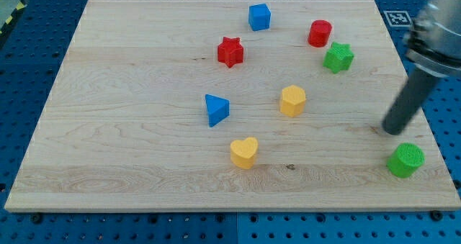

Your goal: Move the yellow heart to the left of the green circle

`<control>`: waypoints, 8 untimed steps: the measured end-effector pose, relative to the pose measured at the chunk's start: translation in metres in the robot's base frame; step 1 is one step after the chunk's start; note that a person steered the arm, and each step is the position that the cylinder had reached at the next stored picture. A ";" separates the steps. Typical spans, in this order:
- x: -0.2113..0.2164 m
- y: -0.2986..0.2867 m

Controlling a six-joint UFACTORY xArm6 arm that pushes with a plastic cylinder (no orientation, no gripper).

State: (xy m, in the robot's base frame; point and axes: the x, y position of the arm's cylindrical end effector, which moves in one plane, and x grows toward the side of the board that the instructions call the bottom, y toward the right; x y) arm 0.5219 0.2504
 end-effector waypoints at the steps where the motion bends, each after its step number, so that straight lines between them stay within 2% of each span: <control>1: 0.027 0.001; 2: 0.033 -0.017; 4: -0.021 -0.114; 6: -0.003 -0.187; 8: -0.039 -0.274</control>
State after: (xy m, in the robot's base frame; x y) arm 0.4828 -0.0233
